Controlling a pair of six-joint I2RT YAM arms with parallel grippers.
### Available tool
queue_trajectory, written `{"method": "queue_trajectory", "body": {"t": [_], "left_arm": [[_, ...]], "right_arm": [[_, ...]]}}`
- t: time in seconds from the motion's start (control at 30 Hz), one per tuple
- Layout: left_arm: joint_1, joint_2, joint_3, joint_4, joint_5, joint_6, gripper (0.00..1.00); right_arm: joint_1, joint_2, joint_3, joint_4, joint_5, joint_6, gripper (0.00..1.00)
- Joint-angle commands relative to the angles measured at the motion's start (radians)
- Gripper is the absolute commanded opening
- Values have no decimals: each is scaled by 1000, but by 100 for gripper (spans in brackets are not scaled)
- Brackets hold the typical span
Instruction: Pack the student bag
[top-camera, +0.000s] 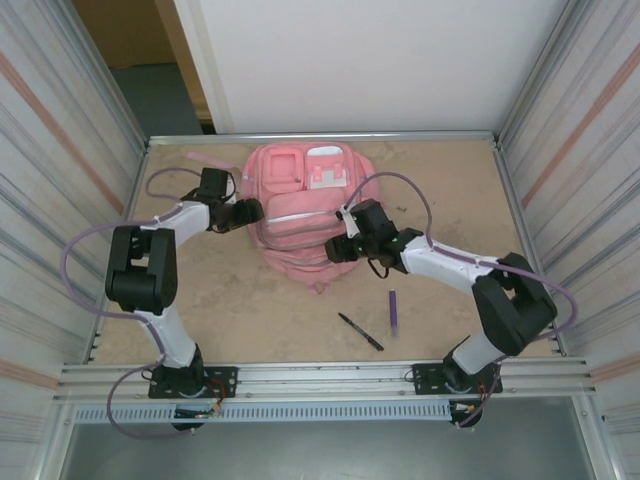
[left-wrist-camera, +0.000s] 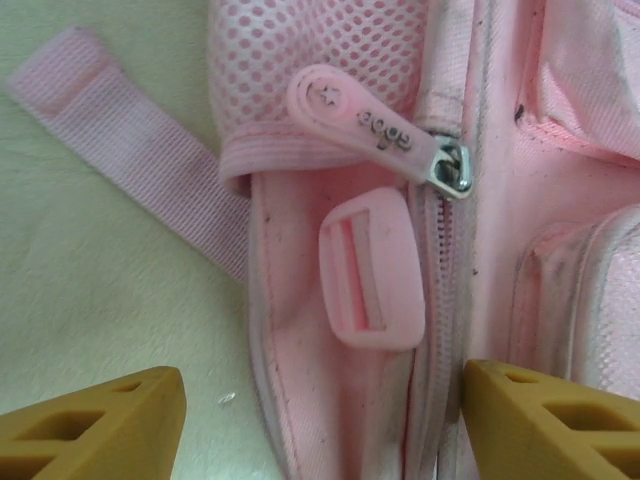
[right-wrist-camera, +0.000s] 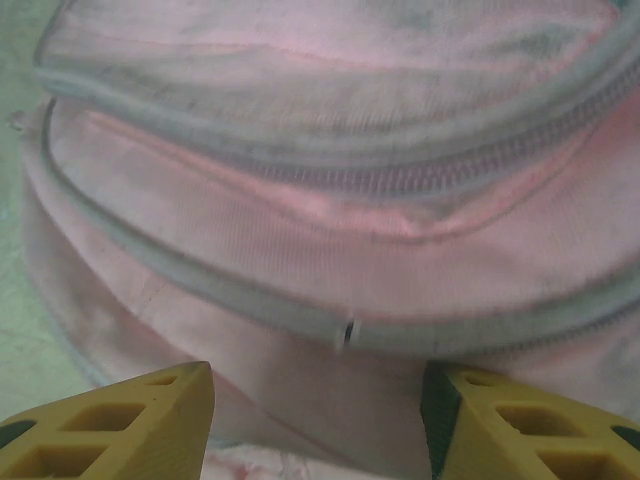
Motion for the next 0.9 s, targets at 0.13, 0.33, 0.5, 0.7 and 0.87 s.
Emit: {"method": "queue_trajectory", "body": {"t": [0.13, 0.33, 0.5, 0.7, 0.87], "left_arm": [[4, -10, -14, 111, 96, -1, 22], [-85, -141, -314, 309, 143, -213, 5], [-311, -332, -512, 325, 46, -309, 2], [-374, -568, -489, 48, -99, -321, 41], [-313, -737, -467, -168, -307, -402, 66]], "right_arm": [[-76, 112, 66, 51, -67, 68, 56], [-197, 197, 107, 75, -107, 76, 55], [-274, 297, 207, 94, -187, 73, 54], [-279, 362, 324, 110, -265, 79, 53], [-272, 276, 261, 118, -256, 78, 53]]}}
